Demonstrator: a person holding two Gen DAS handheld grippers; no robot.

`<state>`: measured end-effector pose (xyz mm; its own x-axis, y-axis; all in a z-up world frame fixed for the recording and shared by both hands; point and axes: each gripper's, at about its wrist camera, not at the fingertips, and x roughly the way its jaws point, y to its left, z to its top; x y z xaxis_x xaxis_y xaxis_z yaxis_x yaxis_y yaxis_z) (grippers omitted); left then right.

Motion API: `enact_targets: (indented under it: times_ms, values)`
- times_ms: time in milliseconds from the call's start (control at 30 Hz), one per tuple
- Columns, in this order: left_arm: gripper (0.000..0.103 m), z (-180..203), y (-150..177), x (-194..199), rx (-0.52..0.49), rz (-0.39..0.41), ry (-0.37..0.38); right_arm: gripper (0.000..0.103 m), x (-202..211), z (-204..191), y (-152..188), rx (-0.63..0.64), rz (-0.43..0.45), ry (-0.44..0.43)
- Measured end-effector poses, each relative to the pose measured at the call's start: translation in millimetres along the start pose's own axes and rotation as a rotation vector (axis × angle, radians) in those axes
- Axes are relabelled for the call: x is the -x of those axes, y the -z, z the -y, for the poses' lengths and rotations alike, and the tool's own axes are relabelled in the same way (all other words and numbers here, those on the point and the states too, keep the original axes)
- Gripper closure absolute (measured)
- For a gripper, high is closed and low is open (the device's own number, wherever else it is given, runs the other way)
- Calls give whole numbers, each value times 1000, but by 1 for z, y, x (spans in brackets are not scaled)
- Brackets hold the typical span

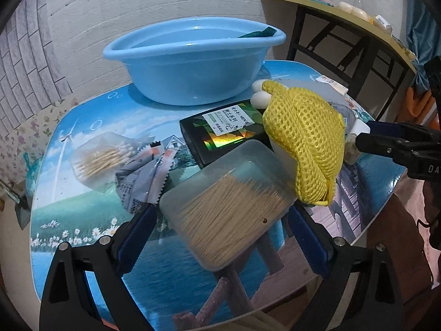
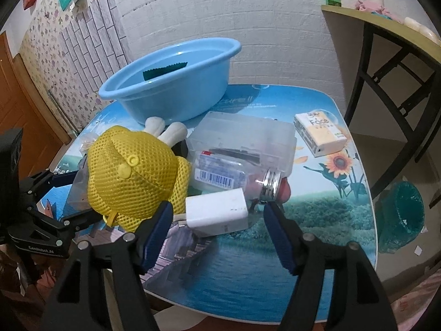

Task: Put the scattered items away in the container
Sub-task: 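Move the left tool toward the clear toothpick box while the right tool approaches the white charger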

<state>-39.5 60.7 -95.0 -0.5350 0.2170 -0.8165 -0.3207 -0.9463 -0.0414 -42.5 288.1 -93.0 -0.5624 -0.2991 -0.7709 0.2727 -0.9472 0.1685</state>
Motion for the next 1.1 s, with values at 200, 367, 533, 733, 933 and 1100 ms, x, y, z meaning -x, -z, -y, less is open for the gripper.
enact_targets:
  times_ms: [200, 367, 533, 733, 933, 1100]
  values:
    - [10, -1, 0, 2, 2, 12, 36, 35, -4, -1, -1, 4, -13, -13]
    - [20, -6, 4, 8, -5, 12, 52, 35, -6, -6, 0, 13, -22, -18]
    - [27, -10, 9, 14, 6, 14, 54, 54, -4, -10, 3, 27, -21, -21]
    - [32, -14, 20, 25, 15, 25, 73, 58, 0, -15, 9, 41, -25, -23]
    - [34, -16, 37, 36, 12, 28, 83, 58, 2, -26, 15, 66, -23, -13]
    - [37, -13, 47, 48, -7, 28, 102, 58, 5, -24, 17, 47, -19, 4]
